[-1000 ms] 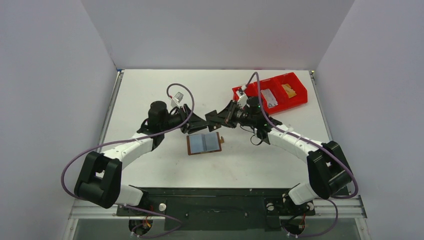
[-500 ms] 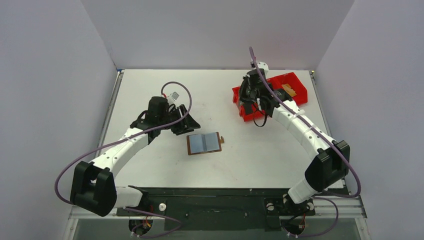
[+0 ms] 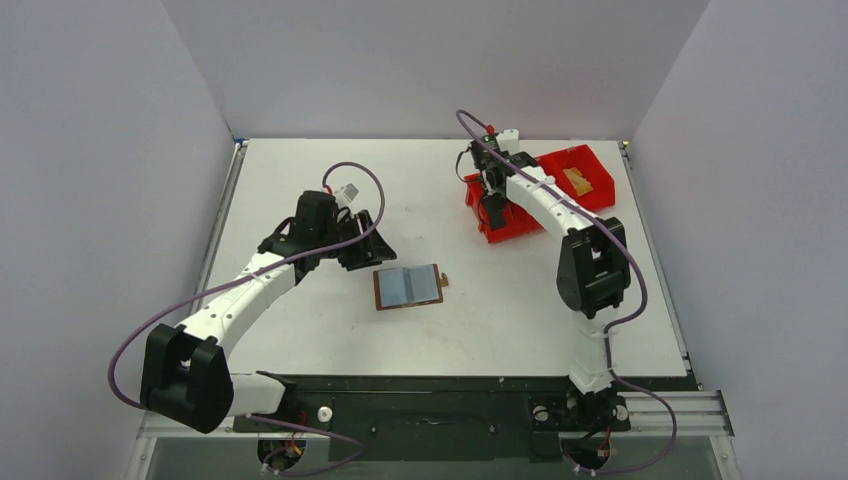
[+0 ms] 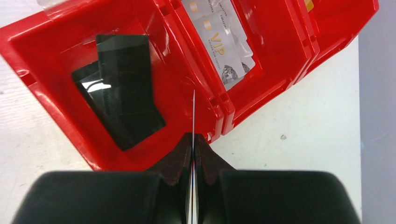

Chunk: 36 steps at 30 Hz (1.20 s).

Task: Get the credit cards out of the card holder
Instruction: Place the credit card in the storage box.

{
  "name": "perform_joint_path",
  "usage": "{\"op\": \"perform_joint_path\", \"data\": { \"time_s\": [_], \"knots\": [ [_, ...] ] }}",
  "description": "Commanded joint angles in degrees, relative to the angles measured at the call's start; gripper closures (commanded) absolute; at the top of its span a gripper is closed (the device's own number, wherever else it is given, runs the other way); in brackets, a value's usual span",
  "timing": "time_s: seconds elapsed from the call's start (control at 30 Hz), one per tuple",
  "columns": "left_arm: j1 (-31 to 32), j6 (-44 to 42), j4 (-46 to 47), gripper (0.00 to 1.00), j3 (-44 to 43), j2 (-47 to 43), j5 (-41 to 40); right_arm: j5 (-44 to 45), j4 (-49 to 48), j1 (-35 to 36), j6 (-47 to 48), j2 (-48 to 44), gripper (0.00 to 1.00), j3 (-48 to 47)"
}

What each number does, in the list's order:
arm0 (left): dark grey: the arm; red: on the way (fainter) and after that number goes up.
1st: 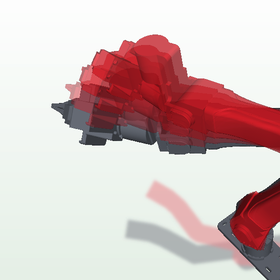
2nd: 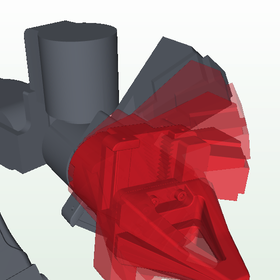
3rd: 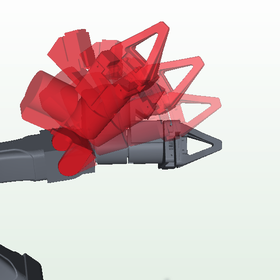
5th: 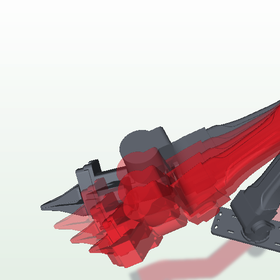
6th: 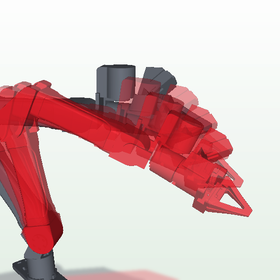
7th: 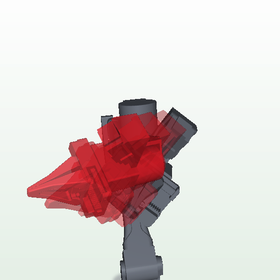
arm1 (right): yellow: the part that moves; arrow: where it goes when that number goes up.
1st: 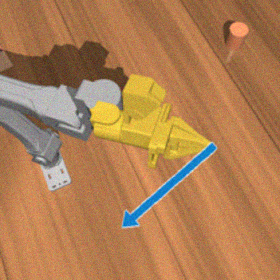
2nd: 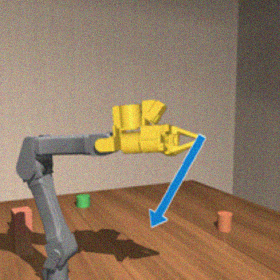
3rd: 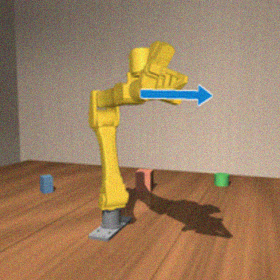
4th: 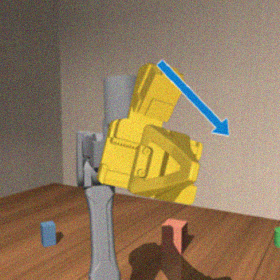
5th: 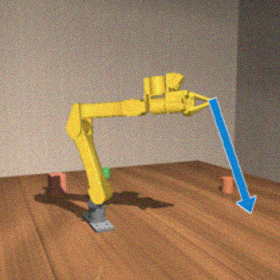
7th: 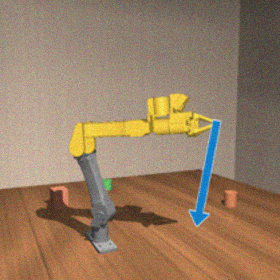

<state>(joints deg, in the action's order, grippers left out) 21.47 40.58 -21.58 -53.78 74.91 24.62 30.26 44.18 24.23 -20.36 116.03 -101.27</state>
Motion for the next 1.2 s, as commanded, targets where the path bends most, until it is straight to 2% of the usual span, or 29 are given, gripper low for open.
{"op": "perform_joint_path", "data": {
  "time_s": [0.0,0.5,0.57,0.7,0.83,1.17],
  "knots": [
    [-0.38,-1.46,-0.18,0.54,-2.72,0.37,-0.18,4.57,1.52,-0.05,2.35,1.78,1.00,-5.18],
    [-0.30,-0.42,0.94,0.53,-1.83,-0.13,-0.73,3.49,-0.72,-0.06,2.82,9.12,1.00,-10.04],
    [-0.28,-0.27,1.24,0.53,-1.72,-0.12,-0.67,3.34,-0.75,-0.10,2.71,9.62,0.95,-10.64],
    [-0.29,0.06,1.57,0.53,-1.41,-0.28,-0.42,0.79,-0.52,-0.06,1.97,8.60,0.68,-10.78],
    [-0.29,0.19,1.56,0.53,-1.49,-0.54,-0.49,-1.51,-0.37,0.09,0.97,6.68,0.52,-10.70],
    [-0.29,0.41,1.53,0.53,-1.58,-0.85,-0.84,-6.31,0.47,0.60,-0.83,2.17,0.38,-10.81]
  ]
}}
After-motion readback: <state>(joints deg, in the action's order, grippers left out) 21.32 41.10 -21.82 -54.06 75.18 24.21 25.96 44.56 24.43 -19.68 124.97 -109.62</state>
